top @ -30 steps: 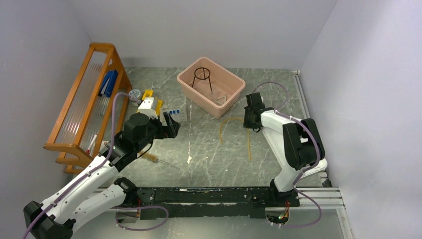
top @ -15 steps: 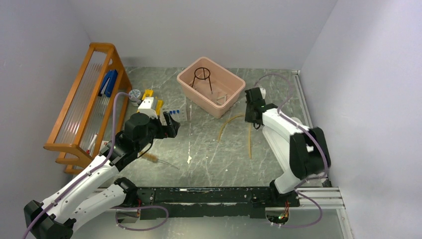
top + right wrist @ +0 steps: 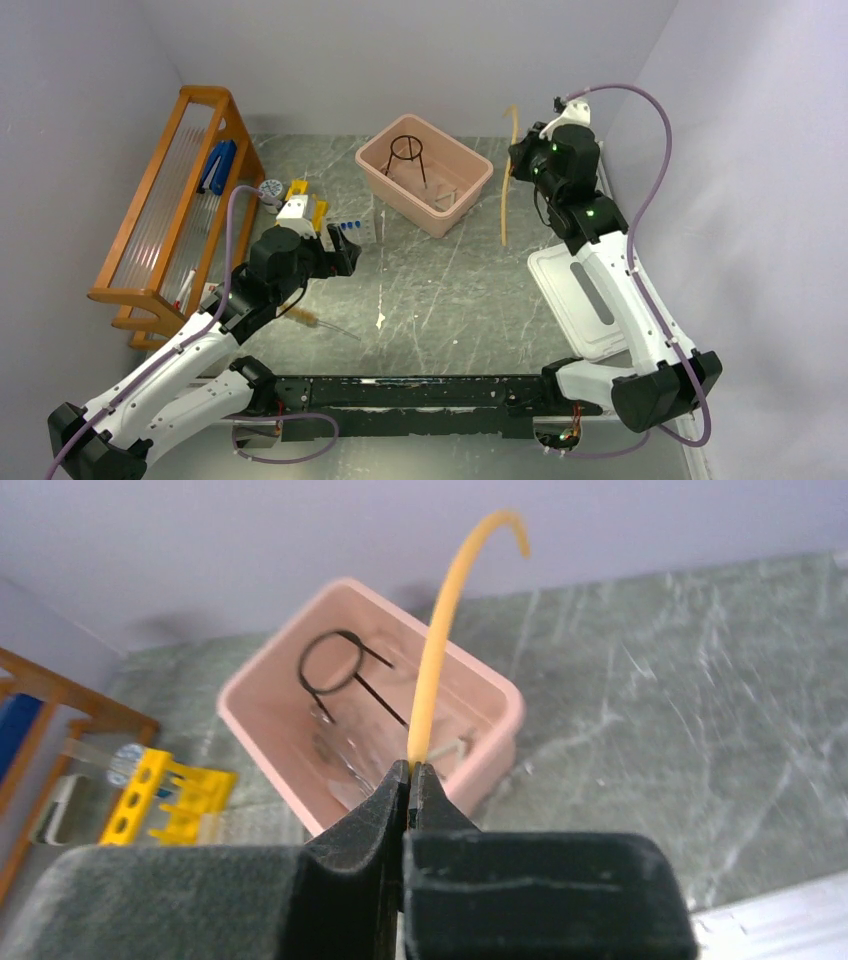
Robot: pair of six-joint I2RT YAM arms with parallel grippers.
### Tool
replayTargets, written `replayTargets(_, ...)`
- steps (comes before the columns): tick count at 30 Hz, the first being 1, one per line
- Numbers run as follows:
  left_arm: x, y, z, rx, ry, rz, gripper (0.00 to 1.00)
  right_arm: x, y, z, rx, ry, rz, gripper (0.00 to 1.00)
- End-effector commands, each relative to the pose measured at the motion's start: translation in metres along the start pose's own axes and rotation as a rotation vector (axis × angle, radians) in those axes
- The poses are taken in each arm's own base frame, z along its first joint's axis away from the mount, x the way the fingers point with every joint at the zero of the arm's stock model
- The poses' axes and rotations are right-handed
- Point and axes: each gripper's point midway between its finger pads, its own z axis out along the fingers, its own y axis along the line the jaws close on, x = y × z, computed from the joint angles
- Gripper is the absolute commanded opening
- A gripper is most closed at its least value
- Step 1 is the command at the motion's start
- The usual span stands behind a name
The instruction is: Organize the chemistry lab equipment
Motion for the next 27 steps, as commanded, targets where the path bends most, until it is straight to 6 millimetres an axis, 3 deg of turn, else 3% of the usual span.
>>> replayTargets(1,-0.001,0.006,-0.001,-0.025,-0.008,0.009,0.94,-0.029,0.034,0.001,-0.141,-0.043,0.021,0.00)
replayTargets(6,-0.001,0.012,-0.003,-0.056,-0.015,0.009,0.95,-0.041,0.067,0.008,-0.283,-0.039,0.089,0.00)
replayTargets(11,-0.003,0.012,-0.005,-0.054,-0.020,0.008,0.95,-0.029,0.081,0.024,-0.325,0.025,0.174,0.00)
replayTargets(19,-0.002,0.012,-0.004,-0.057,-0.020,0.007,0.95,0.006,0.085,0.056,-0.346,0.121,0.175,0.00)
replayTargets(27,-0.001,0.013,-0.003,-0.059,-0.014,0.009,0.95,0.035,0.079,0.109,-0.272,0.181,0.206,0.00)
